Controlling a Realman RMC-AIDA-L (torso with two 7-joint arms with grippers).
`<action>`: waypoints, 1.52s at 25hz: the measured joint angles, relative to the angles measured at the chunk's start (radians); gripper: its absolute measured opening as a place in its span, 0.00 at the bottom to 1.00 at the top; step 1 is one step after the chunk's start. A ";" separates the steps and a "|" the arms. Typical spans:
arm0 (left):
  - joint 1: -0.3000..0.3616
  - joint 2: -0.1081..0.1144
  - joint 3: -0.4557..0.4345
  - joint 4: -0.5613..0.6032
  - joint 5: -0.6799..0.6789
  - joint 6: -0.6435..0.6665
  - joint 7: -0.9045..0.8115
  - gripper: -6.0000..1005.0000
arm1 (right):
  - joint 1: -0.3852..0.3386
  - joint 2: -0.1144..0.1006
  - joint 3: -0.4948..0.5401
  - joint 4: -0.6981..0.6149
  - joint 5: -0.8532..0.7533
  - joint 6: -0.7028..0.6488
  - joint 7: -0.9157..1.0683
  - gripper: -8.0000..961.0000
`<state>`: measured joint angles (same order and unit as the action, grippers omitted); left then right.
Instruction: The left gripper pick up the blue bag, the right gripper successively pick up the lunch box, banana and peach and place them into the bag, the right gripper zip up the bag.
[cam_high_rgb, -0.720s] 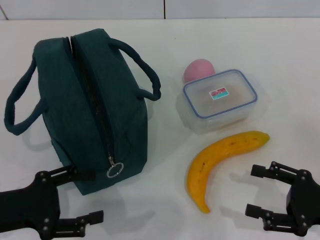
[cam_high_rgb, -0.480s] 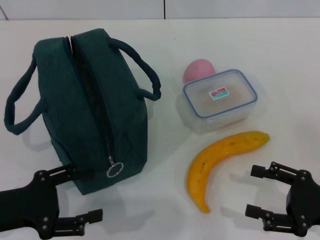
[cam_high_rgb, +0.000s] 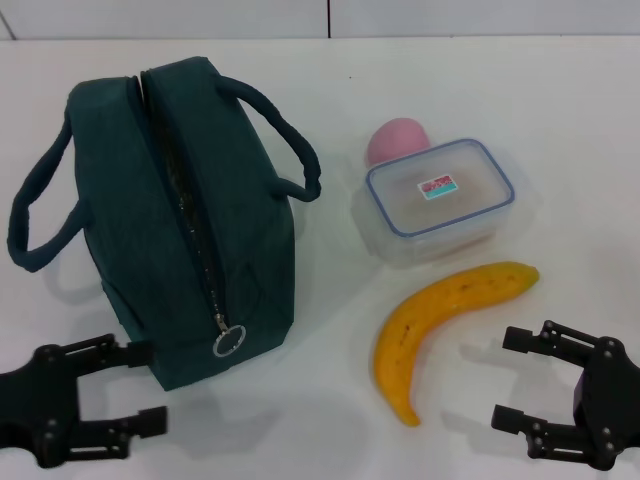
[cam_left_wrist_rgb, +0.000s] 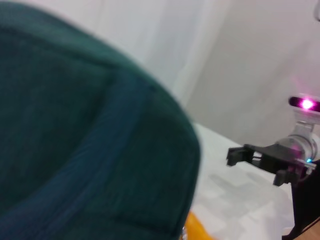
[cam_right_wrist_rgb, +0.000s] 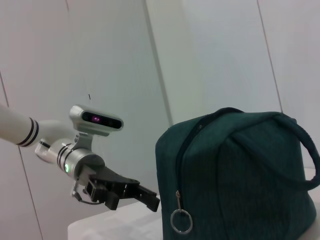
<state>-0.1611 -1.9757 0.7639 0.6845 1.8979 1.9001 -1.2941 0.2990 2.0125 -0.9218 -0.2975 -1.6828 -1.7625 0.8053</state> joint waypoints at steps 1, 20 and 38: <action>-0.001 0.009 0.000 0.008 0.004 0.000 -0.038 0.87 | 0.000 0.000 0.000 0.000 0.000 0.000 0.000 0.83; -0.107 0.169 -0.189 0.292 0.166 0.008 -0.799 0.87 | 0.007 0.000 0.000 0.000 0.000 0.000 0.001 0.82; -0.376 0.185 -0.194 0.348 0.221 0.059 -1.303 0.87 | 0.014 0.000 0.000 0.000 0.012 0.017 0.014 0.81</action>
<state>-0.5372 -1.7903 0.5698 1.0324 2.1191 1.9592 -2.5969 0.3130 2.0126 -0.9217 -0.2976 -1.6711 -1.7455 0.8192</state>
